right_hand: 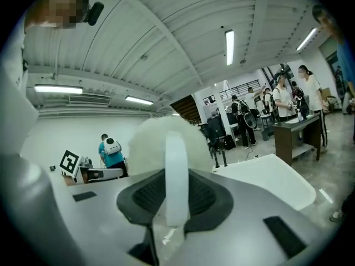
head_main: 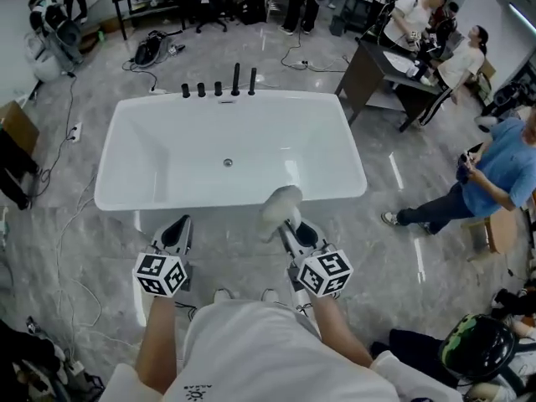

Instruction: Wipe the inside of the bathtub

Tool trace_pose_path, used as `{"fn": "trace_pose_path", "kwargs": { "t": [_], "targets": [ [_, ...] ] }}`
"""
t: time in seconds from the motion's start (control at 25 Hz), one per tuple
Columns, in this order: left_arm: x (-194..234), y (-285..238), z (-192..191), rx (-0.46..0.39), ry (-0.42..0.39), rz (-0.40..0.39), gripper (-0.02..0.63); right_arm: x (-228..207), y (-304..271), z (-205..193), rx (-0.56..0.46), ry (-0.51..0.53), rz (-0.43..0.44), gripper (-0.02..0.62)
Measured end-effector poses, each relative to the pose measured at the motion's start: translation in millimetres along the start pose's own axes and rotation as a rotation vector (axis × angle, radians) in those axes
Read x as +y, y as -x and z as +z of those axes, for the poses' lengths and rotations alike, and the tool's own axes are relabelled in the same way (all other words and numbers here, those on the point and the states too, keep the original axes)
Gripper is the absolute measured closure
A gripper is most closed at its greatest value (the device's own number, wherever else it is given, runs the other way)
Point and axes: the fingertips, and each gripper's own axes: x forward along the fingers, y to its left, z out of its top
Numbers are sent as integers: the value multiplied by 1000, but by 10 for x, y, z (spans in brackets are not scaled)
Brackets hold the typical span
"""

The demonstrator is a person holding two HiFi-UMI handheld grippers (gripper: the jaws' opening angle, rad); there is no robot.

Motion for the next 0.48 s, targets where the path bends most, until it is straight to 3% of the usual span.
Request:
{"fn": "trace_pose_path", "kwargs": {
  "t": [0.48],
  "targets": [
    [-76, 9, 45, 11, -19, 8, 594, -6, -38, -25, 17, 7, -28, 499]
  ]
}}
